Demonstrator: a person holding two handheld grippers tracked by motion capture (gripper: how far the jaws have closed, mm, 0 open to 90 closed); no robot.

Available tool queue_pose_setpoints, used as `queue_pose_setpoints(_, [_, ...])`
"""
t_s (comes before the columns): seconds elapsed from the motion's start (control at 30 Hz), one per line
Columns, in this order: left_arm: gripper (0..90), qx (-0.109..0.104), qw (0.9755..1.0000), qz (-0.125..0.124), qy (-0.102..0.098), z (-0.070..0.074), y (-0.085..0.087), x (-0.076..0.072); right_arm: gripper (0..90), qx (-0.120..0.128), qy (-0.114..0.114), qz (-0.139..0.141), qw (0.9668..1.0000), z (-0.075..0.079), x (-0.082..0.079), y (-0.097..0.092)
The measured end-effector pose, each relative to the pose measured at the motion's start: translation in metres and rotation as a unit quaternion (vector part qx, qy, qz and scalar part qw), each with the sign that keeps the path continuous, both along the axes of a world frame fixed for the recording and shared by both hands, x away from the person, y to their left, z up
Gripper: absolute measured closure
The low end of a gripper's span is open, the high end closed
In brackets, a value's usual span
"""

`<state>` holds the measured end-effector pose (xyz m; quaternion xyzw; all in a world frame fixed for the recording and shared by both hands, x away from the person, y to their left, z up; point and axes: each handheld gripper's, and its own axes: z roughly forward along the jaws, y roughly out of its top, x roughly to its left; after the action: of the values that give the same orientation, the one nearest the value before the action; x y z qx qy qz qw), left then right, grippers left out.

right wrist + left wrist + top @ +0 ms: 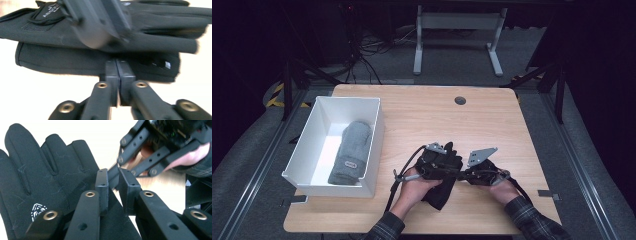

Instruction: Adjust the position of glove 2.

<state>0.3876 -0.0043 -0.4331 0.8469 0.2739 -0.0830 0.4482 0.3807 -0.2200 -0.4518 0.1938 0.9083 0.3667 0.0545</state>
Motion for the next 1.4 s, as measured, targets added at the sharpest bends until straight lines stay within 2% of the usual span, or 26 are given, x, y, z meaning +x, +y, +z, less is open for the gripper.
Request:
queue_pose_setpoints(0.13, [90.0, 0.007, 0.9999, -0.013, 0.002, -0.003, -0.001, -0.003, 68.0, 0.006, -0.011, -0.036, 0.9993, 0.006, 0.001, -0.02])
queue_pose_setpoints(0.17, [90.0, 0.02, 0.9996, -0.018, 0.004, -0.006, -0.005, -0.005, 64.2, 0.009, -0.011, -0.043, 0.999, 0.007, 0.002, -0.025])
queue_pose_setpoints(0.2, [90.0, 0.02, 0.9996, -0.018, 0.004, -0.006, -0.005, -0.005, 60.7, 0.01, -0.013, -0.049, 0.9987, 0.007, 0.003, -0.029])
queue_pose_setpoints(0.23, [90.0, 0.037, 0.999, -0.025, 0.006, -0.011, -0.009, -0.008, 56.7, 0.01, -0.019, -0.06, 0.998, 0.007, 0.003, -0.034])
queue_pose_setpoints(0.3, [90.0, 0.044, 0.9986, -0.029, 0.008, -0.013, -0.012, -0.009, 49.5, 0.008, -0.022, -0.074, 0.997, 0.007, 0.004, -0.04])
queue_pose_setpoints(0.33, [90.0, 0.059, 0.9977, -0.033, 0.008, -0.017, -0.015, -0.012, 46.6, 0.007, -0.029, -0.081, 0.9963, 0.007, 0.005, -0.043])
queue_pose_setpoints(0.4, [90.0, 0.064, 0.9973, -0.035, 0.008, -0.018, -0.016, -0.013, 44.8, 0.006, -0.032, -0.089, 0.9955, 0.006, 0.006, -0.046])
queue_pose_setpoints(0.43, [90.0, 0.074, 0.9965, -0.037, 0.005, -0.018, -0.017, -0.014, 40.3, 0.007, -0.034, -0.094, 0.9949, 0.006, 0.007, -0.047])
queue_pose_setpoints(0.47, [90.0, 0.074, 0.9965, -0.037, 0.005, -0.018, -0.017, -0.014, 38.8, 0.006, -0.036, -0.097, 0.9946, 0.005, 0.008, -0.048])
queue_pose_setpoints(0.5, [90.0, 0.093, 0.995, -0.037, -0.002, -0.018, -0.016, -0.016, 36.4, 0.005, -0.038, -0.103, 0.994, 0.004, 0.008, -0.049])
queue_pose_setpoints(0.6, [90.0, 0.111, 0.9931, -0.037, -0.01, -0.017, -0.012, -0.019, 32.3, -0.002, -0.044, -0.112, 0.9927, 0.002, 0.01, -0.049])
queue_pose_setpoints(0.67, [90.0, 0.114, 0.9927, -0.036, -0.013, -0.017, -0.01, -0.02, 31.4, -0.005, -0.042, -0.117, 0.9922, 0.001, 0.012, -0.05])
queue_pose_setpoints(0.77, [90.0, 0.129, 0.991, -0.03, -0.019, -0.015, 0.001, -0.023, 29.5, -0.003, -0.041, -0.125, 0.9913, -0.001, 0.013, -0.053])
queue_pose_setpoints(0.93, [90.0, 0.132, 0.9907, -0.026, -0.021, -0.015, 0.008, -0.025, 27.9, -0.004, -0.044, -0.13, 0.9906, -0.004, 0.015, -0.054])
queue_pose_setpoints(1.17, [90.0, 0.159, 0.9866, -0.025, -0.027, -0.014, 0.027, -0.034, 27.0, -0.012, -0.043, -0.133, 0.9901, -0.008, 0.017, -0.055])
queue_pose_setpoints(1.27, [90.0, 0.159, 0.9867, -0.02, -0.03, -0.012, 0.035, -0.036, 26.4, -0.014, -0.044, -0.133, 0.9901, -0.009, 0.018, -0.054])
queue_pose_setpoints(1.37, [90.0, 0.148, 0.9881, -0.016, -0.039, -0.006, 0.039, -0.035, 25.9, -0.016, -0.044, -0.131, 0.9902, -0.01, 0.018, -0.054])
queue_pose_setpoints(1.4, [85.3, 0.144, 0.9886, -0.012, -0.044, -0.004, 0.04, -0.035, 25.6, -0.017, -0.045, -0.131, 0.9902, -0.011, 0.018, -0.053])
